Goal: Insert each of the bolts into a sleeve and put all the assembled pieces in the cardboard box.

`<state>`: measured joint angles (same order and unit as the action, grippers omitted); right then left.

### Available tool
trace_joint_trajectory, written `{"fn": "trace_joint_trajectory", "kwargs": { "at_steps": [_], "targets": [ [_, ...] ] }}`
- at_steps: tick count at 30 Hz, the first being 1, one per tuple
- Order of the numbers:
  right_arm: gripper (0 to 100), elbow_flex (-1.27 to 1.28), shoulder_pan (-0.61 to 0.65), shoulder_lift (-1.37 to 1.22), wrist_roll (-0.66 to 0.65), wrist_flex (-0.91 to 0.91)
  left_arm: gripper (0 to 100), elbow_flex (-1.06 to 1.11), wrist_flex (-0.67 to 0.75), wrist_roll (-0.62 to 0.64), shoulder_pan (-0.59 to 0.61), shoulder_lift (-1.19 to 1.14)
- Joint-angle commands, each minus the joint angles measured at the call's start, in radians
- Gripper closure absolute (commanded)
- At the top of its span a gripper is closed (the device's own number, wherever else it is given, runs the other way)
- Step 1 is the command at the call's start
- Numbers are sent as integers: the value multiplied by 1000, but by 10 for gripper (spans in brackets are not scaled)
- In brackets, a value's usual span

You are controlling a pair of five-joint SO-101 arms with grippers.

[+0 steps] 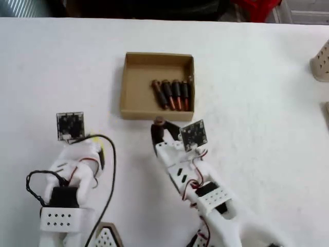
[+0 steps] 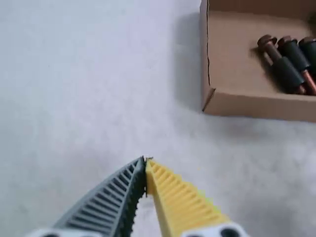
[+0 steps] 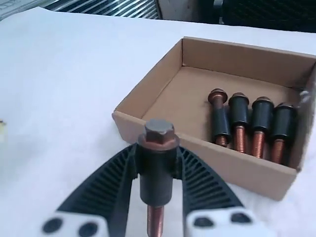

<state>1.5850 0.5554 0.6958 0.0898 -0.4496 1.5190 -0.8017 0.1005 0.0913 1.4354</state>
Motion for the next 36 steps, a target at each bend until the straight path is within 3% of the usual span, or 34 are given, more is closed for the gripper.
{"fn": "trace_joint_trajectory", "kwargs": {
  "at_steps": [1, 9, 15, 20, 26, 31, 36],
  "targets": [
    [981, -46, -58, 188, -3, 159, 979, -44, -64, -64, -5, 13],
    [981, -210, -73, 326, -3, 492, 979, -51, -190, -137, -5, 13],
    [981, -348, -79, 257, -3, 575, 979, -51, -199, -147, -5, 15],
    [981, -520, -151, 87, -3, 575, 979, -46, -239, -147, -5, 88],
    [981, -750, -213, -197, -5, 575, 979, 83, -282, -147, -5, 404],
    [981, -901, -213, -403, -9, 595, 979, 100, -265, -147, -7, 374],
    [981, -1138, -217, -585, -11, 783, 979, 135, -229, -147, -10, 384]
  ]
}}
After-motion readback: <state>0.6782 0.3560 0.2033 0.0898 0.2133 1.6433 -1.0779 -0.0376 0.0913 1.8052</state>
